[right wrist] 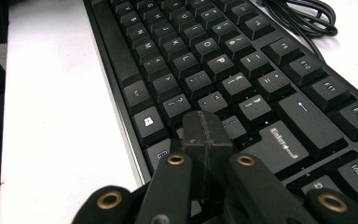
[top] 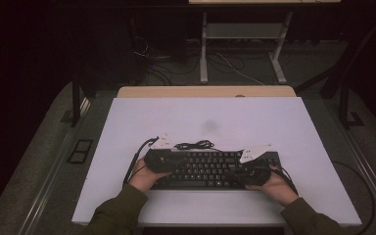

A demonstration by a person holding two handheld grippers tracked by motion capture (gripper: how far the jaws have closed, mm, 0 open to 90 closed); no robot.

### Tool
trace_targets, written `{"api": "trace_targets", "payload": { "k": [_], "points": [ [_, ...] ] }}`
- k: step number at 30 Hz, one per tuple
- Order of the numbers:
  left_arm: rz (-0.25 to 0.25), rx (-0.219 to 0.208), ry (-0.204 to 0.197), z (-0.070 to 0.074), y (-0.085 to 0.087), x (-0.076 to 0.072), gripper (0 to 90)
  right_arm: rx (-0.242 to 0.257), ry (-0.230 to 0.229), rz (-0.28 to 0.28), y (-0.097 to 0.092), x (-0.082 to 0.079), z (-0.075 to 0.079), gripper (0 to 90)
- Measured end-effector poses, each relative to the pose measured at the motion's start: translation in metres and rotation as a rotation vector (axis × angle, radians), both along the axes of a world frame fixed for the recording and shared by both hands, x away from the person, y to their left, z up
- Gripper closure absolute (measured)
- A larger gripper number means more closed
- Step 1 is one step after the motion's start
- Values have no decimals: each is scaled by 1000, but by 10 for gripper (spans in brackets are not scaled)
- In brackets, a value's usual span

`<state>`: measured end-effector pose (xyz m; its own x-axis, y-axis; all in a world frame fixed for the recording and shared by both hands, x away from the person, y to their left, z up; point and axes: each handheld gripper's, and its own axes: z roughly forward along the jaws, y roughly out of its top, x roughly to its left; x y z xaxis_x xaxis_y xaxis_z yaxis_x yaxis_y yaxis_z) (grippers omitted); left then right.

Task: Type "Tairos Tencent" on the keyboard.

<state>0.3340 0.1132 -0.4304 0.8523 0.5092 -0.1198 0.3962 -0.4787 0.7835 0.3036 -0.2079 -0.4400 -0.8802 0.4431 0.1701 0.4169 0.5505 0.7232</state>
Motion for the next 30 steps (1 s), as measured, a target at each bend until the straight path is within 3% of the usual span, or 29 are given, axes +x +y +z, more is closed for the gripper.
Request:
{"api": "trace_targets", "payload": {
  "k": [5, 16, 30],
  "points": [
    [-15, 25, 7, 0, -2, 0, 887, 0, -1, -1, 0, 0, 0, 895],
    [-21, 62, 27, -2, -3, 0, 888, 0, -1, -2, 0, 0, 0, 895],
    [-28, 74, 44, -4, -4, 0, 889, -2, -3, -3, 0, 0, 0, 895]
  ]
}}
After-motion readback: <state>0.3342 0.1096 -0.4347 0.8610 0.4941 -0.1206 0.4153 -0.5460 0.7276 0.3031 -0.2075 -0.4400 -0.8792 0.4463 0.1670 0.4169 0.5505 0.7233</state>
